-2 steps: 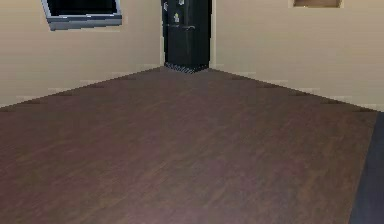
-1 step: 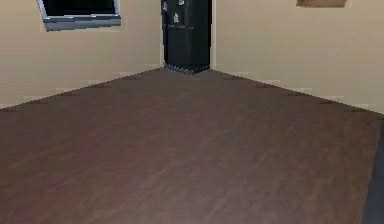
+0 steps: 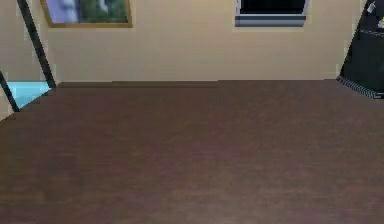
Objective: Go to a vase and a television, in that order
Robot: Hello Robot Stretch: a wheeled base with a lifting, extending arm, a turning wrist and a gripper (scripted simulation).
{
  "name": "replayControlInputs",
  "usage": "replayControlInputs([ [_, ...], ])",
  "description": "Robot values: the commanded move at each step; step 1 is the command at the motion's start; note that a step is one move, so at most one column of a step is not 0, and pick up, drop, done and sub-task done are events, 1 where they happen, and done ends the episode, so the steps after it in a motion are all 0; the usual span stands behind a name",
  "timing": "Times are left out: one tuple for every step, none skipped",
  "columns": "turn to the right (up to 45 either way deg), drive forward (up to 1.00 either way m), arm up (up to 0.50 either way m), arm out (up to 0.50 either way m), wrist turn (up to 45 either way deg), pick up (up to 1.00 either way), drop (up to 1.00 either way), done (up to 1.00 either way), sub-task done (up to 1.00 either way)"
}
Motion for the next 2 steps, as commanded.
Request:
replayControlInputs([
  [-33.0,0.0,0.0,0.0,0.0,0.0,0.0,0.0,0.0],
  [0.0,1.0,0.0,0.0,0.0,0.0,0.0,0.0,0.0],
])
